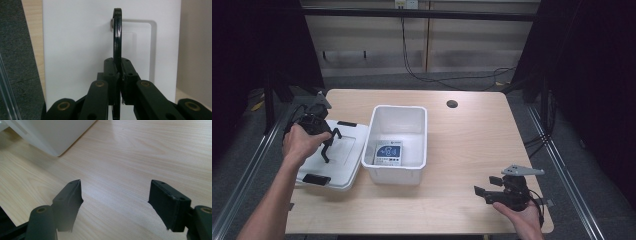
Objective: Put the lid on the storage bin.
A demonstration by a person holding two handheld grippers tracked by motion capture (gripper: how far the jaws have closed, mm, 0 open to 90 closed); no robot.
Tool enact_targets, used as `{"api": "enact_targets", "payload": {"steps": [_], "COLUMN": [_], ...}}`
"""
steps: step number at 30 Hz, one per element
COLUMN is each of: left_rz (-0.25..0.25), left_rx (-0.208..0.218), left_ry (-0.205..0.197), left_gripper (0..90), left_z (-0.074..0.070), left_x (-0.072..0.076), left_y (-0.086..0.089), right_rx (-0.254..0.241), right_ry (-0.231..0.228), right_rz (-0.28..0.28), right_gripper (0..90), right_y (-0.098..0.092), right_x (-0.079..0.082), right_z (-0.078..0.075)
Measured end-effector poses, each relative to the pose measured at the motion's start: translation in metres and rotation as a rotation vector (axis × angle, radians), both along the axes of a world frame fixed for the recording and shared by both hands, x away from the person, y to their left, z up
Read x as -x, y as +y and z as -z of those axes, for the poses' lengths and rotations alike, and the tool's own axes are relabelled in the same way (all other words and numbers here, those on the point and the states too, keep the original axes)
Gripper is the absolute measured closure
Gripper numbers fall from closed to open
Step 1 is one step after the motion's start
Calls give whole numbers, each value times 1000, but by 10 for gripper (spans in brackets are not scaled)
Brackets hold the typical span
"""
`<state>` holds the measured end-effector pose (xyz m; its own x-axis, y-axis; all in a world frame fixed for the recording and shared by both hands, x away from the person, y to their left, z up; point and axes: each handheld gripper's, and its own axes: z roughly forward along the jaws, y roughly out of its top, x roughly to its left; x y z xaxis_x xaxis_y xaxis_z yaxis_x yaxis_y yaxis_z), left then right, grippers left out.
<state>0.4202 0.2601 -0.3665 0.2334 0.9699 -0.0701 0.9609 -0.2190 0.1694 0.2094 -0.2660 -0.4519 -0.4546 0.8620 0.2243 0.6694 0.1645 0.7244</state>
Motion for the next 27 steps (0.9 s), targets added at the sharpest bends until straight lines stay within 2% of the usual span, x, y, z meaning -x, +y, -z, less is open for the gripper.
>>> {"api": "enact_targets", "payload": {"steps": [13, 18, 21, 27], "left_rz": [0, 15, 26, 27], "left_rx": [3, 33, 38, 48], "left_ry": [3, 2, 11, -1], "left_gripper": [851, 850, 850, 850], "left_z": [-19, -27, -29, -38], "left_x": [4, 5, 6, 8], "left_y": [10, 13, 14, 19], "right_rx": [2, 2, 2, 2], "right_ry": [3, 3, 3, 0], "right_rz": [-1, -1, -1, 1], "right_gripper": [260, 260, 260, 259], "right_y": [0, 1, 1, 0], "right_x": [0, 0, 0, 0], "right_z": [0, 0, 0, 0]}}
